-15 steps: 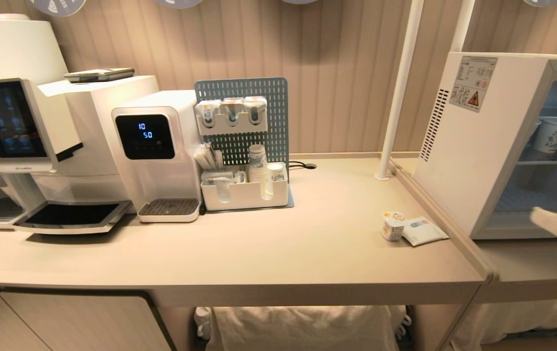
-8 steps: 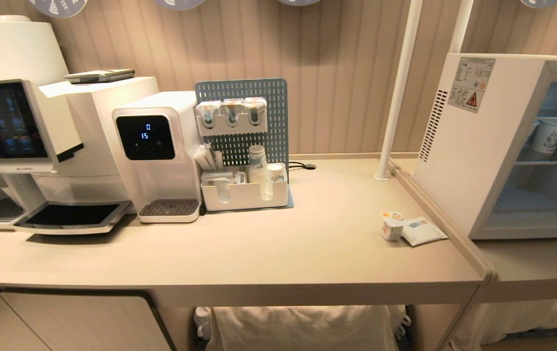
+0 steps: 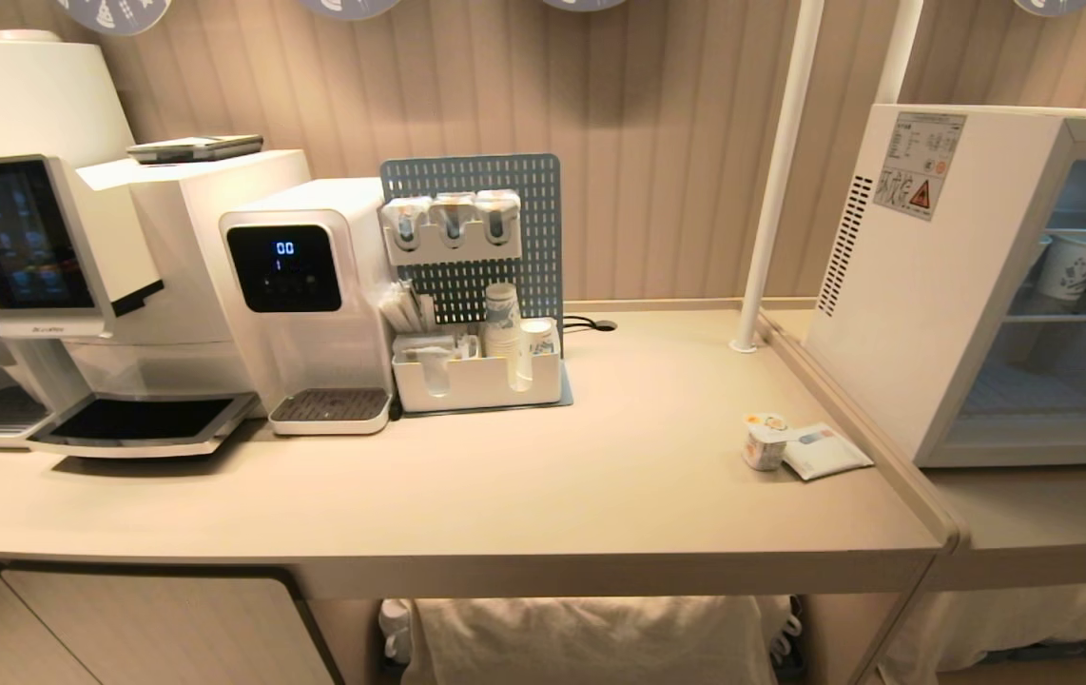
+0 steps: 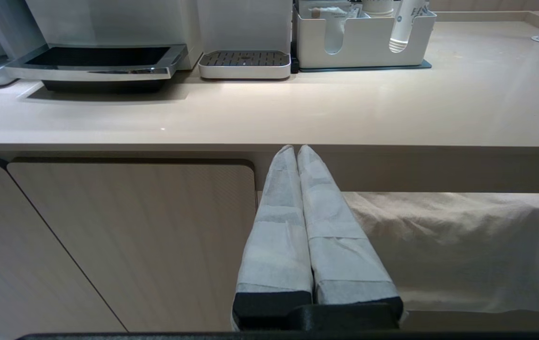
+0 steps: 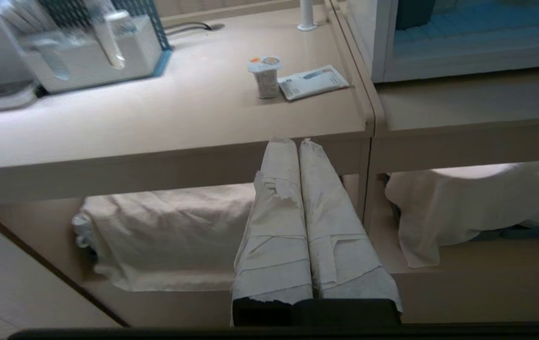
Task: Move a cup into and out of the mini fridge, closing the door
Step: Close the freezer door
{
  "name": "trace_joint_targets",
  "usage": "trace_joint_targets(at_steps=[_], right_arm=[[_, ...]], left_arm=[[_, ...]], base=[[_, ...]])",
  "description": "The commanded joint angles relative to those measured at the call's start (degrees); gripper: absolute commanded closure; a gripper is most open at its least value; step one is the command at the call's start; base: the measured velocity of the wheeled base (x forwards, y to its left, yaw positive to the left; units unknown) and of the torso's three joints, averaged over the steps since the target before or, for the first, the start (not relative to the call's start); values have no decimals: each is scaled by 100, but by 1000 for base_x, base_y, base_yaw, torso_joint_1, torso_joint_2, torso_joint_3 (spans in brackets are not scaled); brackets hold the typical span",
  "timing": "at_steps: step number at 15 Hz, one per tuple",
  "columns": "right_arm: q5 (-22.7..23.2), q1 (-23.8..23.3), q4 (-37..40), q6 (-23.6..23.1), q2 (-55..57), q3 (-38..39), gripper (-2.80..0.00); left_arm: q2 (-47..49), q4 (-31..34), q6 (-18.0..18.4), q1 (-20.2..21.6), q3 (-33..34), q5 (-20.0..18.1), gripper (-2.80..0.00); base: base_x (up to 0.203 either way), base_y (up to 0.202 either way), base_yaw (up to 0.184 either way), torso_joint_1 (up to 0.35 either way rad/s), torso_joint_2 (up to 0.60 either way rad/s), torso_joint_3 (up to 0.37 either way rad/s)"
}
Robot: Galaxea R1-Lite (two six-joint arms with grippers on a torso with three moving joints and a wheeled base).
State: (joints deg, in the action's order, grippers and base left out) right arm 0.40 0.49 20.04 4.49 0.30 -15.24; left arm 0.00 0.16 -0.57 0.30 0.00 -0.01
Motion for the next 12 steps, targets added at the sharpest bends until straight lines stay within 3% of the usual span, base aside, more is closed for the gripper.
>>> trace_joint_targets(at_steps=[1, 4, 12], right_arm=[[-49, -3, -1505, -228, -28, 1378, 0], [-92, -5, -1969, -488, -13, 1534, 0], [-102, -5, -1960, -388, -12, 1532, 0]], left_arm=[[0, 2, -4, 5, 9, 1, 0], [0, 2, -4, 5, 9, 1, 0], [0, 2, -4, 5, 1, 1, 0]], base=[[0, 0, 0, 0, 0, 0], [0, 0, 0, 0, 0, 0], [1, -8, 2, 1, 0, 0]])
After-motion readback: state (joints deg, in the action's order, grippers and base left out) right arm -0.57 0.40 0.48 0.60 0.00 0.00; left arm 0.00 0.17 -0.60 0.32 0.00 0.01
